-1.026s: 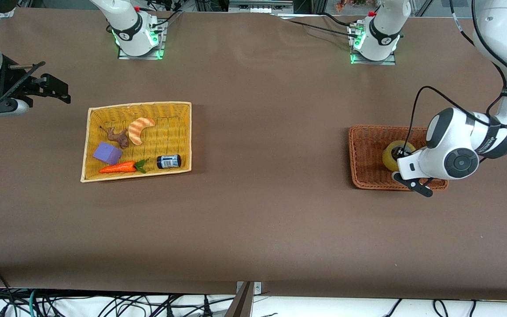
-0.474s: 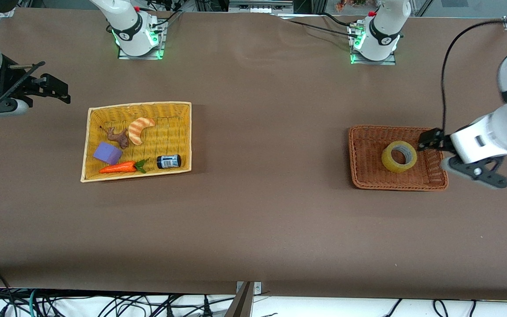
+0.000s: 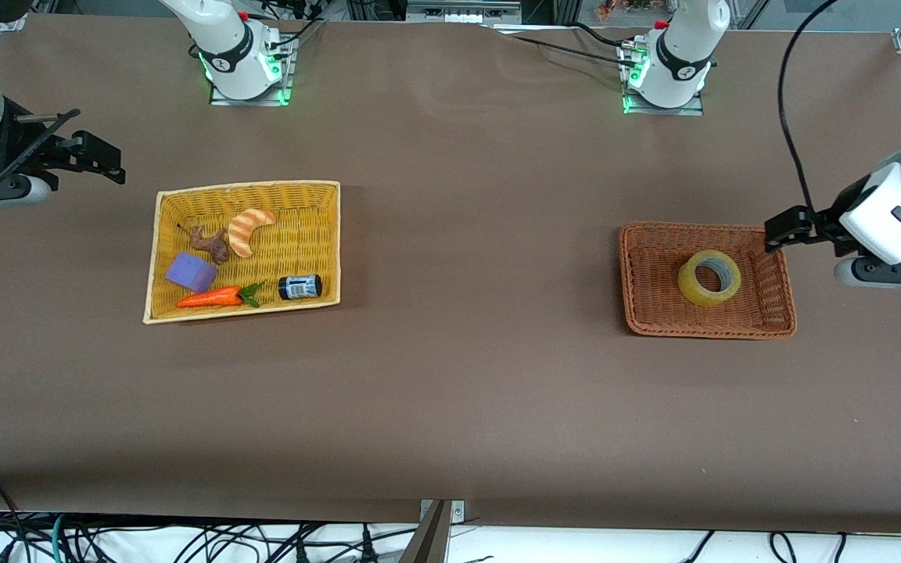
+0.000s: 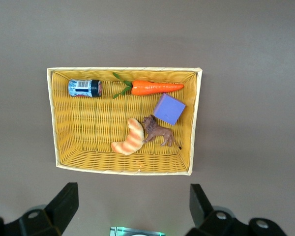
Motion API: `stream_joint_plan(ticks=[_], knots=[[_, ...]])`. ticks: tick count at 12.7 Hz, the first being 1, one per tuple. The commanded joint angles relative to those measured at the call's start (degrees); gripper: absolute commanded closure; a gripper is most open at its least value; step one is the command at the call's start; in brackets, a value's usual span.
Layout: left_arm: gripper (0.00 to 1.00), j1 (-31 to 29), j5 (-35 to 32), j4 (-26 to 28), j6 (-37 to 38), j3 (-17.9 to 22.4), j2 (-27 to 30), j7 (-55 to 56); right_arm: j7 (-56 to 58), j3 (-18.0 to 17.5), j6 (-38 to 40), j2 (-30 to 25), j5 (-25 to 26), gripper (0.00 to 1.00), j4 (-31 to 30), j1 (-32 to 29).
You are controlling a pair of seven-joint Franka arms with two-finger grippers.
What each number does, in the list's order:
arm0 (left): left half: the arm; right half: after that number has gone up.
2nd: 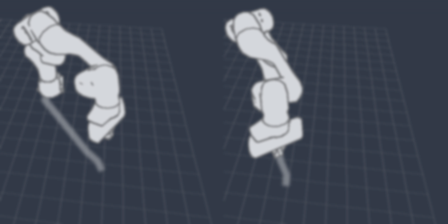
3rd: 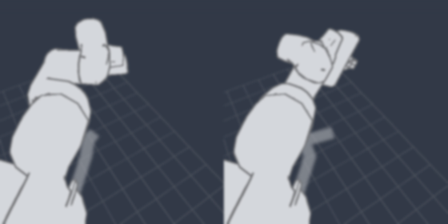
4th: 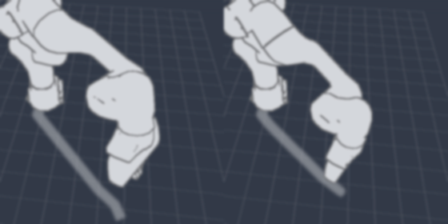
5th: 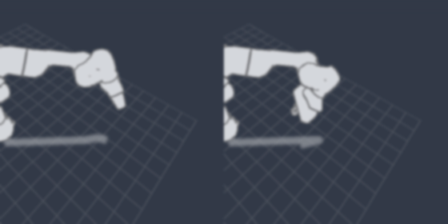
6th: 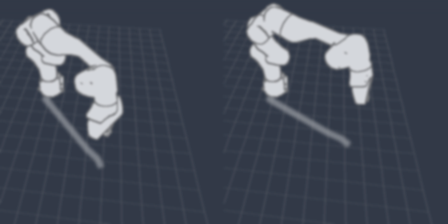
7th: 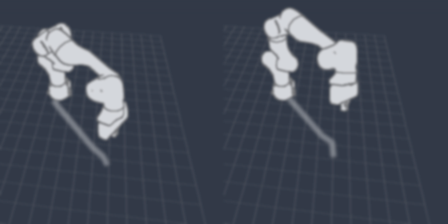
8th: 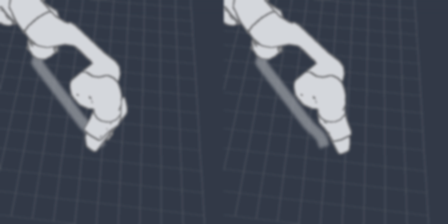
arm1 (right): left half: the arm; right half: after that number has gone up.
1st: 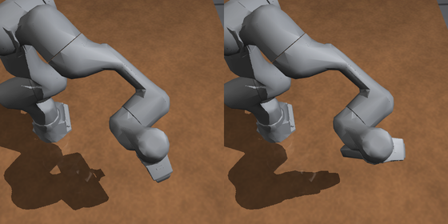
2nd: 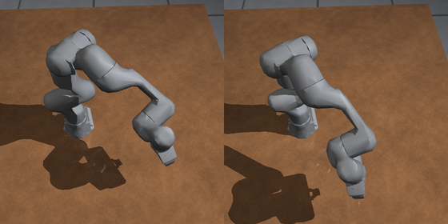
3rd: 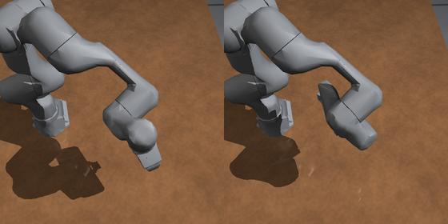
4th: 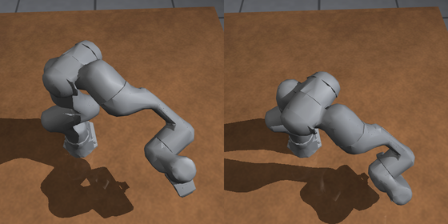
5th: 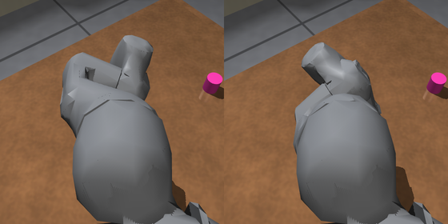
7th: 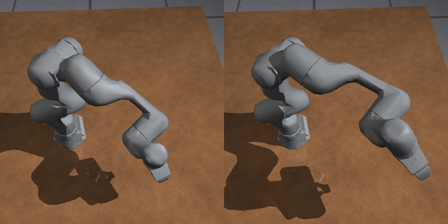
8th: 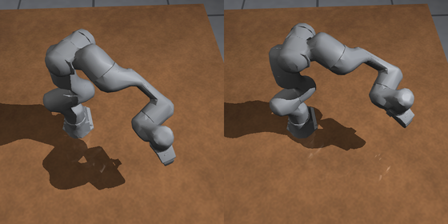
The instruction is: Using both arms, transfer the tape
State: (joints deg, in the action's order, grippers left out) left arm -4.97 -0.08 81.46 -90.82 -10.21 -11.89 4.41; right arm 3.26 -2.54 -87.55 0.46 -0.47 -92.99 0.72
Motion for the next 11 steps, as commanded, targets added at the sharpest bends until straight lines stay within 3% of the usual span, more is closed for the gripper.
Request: stream_joint_plan(ticks=[1,3,11], knots=[[0.0,4.1,5.1,17.4,-11.5,7.9,11.4,-3.0,0.4,-0.1,0.1,0.1,-0.5,0.0,0.7,-0.5],[0.0,4.9,1.1,18.3,-11.6,8.0,12.2,-3.2,0.3,-0.1,0.1,0.1,-0.5,0.0,0.7,-0.5],[0.0,4.5,0.9,16.1,-7.4,7.8,11.3,-3.2,0.6,-0.1,0.5,0.1,-1.1,0.0,0.8,-2.4]])
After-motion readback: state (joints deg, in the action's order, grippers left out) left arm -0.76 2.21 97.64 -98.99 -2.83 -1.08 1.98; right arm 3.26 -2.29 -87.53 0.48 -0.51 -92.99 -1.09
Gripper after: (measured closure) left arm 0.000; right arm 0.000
